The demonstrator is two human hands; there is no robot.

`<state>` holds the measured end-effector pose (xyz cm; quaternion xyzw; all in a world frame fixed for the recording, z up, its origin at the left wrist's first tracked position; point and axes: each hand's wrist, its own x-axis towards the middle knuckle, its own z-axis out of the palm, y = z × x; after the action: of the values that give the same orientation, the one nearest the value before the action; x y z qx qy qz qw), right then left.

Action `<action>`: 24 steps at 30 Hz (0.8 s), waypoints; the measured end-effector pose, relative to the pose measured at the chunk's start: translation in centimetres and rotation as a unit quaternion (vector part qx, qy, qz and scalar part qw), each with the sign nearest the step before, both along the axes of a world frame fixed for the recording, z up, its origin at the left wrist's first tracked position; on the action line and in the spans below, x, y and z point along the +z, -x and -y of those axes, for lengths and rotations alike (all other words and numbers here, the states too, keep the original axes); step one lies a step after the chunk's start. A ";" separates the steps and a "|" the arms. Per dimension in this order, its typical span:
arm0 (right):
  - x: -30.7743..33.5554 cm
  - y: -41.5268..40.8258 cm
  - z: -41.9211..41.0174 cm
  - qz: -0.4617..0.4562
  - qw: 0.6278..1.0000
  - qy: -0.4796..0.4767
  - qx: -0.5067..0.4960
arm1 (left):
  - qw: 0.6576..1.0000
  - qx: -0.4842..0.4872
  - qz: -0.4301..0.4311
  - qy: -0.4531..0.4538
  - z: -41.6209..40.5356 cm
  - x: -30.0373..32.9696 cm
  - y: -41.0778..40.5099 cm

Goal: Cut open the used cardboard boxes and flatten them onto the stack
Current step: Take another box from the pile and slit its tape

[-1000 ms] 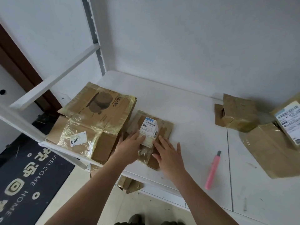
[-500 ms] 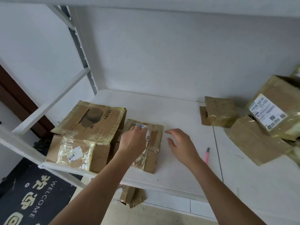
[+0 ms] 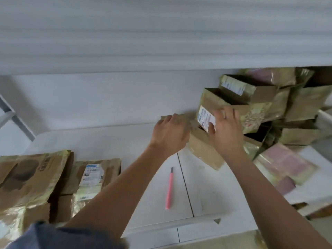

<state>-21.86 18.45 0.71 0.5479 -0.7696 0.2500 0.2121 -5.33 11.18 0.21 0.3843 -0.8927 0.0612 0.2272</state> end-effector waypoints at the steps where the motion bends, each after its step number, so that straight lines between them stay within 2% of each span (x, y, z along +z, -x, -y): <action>1: 0.2 1.1 0.1 0.005 1.000 -0.015 -0.009 | 1.000 -0.001 0.007 0.003 0.0 0.4 1.3; 6: 0.2 5.1 1.7 0.060 0.994 -0.078 -0.040 | 1.000 -0.013 0.023 0.009 -0.1 1.3 5.0; 9: -0.1 6.0 2.5 0.049 0.991 -0.105 -0.066 | 0.999 -0.007 0.032 0.009 0.2 1.2 5.4; 11: -0.2 5.6 2.5 0.042 0.993 -0.105 -0.044 | 0.999 0.009 0.040 0.008 0.5 1.1 4.8; 14: -0.5 4.0 2.2 0.018 0.999 -0.024 0.013 | 0.999 0.041 0.023 -0.018 1.3 0.7 2.7; 17: -0.4 1.5 1.9 0.037 0.994 0.086 0.062 | 0.991 0.073 -0.056 -0.093 2.5 -0.2 -0.7; 20: -0.9 -1.2 1.9 0.170 0.962 0.149 0.152 | 0.969 0.095 -0.152 -0.168 3.5 -1.3 -4.7; 22: -1.7 -3.4 1.9 0.321 0.916 0.156 0.184 | 0.945 0.096 -0.219 -0.225 4.0 -2.0 -7.1; 24: -3.1 -5.2 2.0 0.467 0.858 0.122 0.177 | 0.919 0.085 -0.257 -0.286 4.0 -2.5 -8.9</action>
<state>-16.62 16.43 -2.41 0.4634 -0.6320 0.6017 -0.1544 3.60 7.16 -2.29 0.5099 -0.7468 -0.2786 0.3235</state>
